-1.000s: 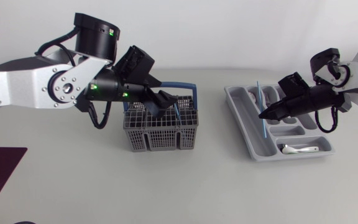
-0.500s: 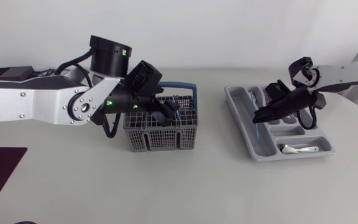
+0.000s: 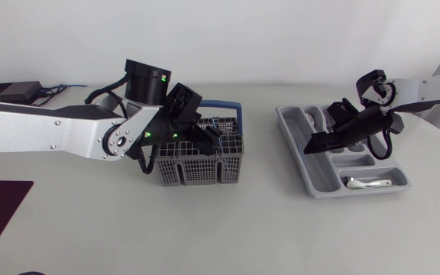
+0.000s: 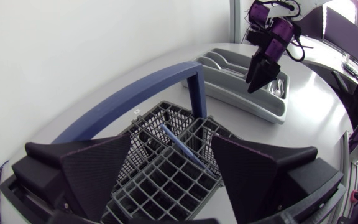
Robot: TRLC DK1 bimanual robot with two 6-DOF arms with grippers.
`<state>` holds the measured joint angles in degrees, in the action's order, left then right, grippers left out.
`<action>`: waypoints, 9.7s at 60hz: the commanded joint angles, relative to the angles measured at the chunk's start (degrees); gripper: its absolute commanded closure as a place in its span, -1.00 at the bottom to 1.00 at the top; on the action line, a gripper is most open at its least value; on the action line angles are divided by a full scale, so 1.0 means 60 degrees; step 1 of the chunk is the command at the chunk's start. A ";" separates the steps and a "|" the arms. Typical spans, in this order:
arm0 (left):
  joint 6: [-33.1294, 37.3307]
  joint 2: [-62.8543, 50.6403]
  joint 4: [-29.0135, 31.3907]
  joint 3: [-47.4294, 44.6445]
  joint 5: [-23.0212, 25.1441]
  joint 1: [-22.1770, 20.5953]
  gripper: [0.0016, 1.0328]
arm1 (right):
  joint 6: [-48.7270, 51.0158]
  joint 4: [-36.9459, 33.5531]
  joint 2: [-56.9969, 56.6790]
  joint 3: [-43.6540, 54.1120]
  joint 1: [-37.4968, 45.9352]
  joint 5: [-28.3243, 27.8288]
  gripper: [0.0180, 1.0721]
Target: Unload the cutlery basket into the drawer organizer.
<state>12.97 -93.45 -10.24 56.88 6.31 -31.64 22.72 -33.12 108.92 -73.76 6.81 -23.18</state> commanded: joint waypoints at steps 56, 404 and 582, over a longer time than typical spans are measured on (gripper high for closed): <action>-0.1825 -0.0890 -0.2439 -0.1058 -0.1066 -0.0425 -0.34 | 0.0740 0.0013 -0.0927 0.0999 0.0403 -0.0927 -0.91; -0.2133 -0.0641 0.3714 0.2839 0.1000 0.0043 -0.75 | 0.2014 0.3675 -0.6479 0.5862 -0.1647 -0.2611 -0.93; -0.2162 -0.1417 0.3787 0.3132 0.0253 -0.0191 0.83 | 0.2556 0.3323 -0.6743 0.6155 -0.1149 -0.2992 -0.93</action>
<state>1.02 -102.06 12.97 75.18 8.49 -32.40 36.71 -12.67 67.72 -37.36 -0.58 -40.73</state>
